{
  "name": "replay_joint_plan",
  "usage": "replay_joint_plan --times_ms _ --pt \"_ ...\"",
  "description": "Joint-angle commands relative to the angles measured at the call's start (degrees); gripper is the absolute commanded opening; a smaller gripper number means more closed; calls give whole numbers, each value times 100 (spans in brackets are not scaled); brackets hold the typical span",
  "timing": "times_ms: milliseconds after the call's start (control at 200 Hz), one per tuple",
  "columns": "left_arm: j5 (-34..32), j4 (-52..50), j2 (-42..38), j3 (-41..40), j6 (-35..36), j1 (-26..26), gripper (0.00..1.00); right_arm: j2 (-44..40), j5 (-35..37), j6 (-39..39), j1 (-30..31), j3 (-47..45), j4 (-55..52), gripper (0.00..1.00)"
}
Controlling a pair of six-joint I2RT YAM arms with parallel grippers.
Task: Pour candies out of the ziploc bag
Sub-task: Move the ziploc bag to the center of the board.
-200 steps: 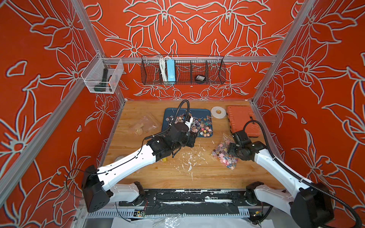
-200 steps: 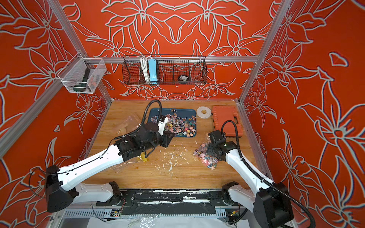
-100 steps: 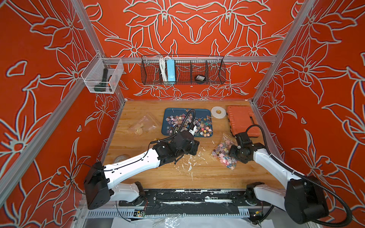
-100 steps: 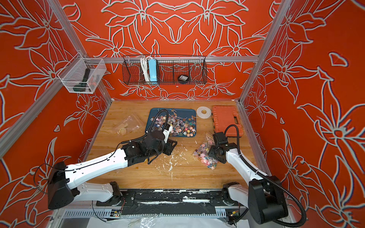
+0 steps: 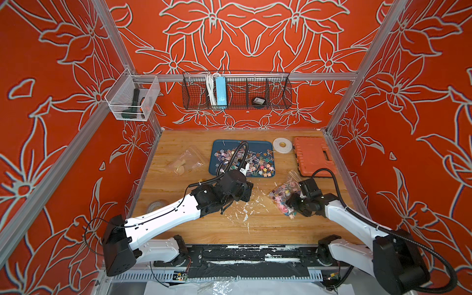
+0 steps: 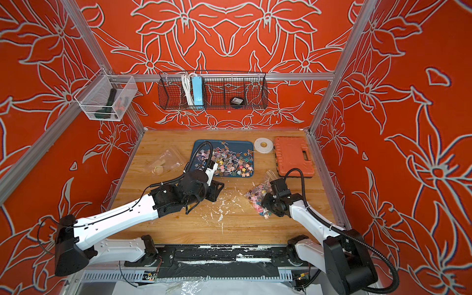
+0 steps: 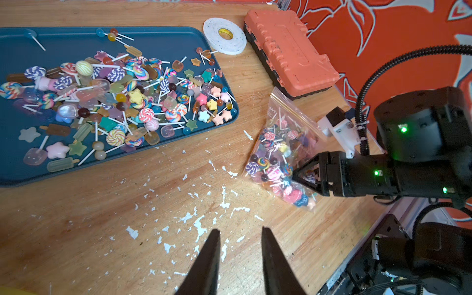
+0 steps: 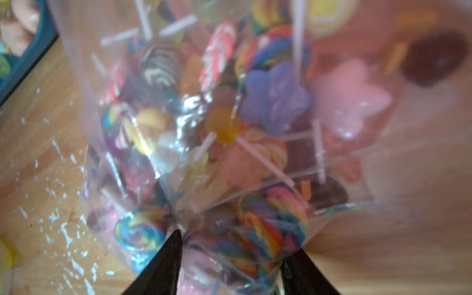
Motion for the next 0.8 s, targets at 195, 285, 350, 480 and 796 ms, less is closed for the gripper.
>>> replay_joint_plan --times_ms 195,285,350,480,796 --pt "-322 -733 -296 126 103 -18 30 303 -2 1783 1927 -62 312 59" --pt "-393 -905 -337 171 145 -18 30 634 155 2042 2567 209 493 59" --pt "-470 -984 -381 180 149 -18 30 1005 193 2141 2979 489 624 59" --pt "-563 -1038 -474 163 132 -18 31 1530 447 1982 3479 1123 439 59" --pt "-387 -1130 -433 198 93 -18 31 422 1901 671 3210 2235 -2012 60"
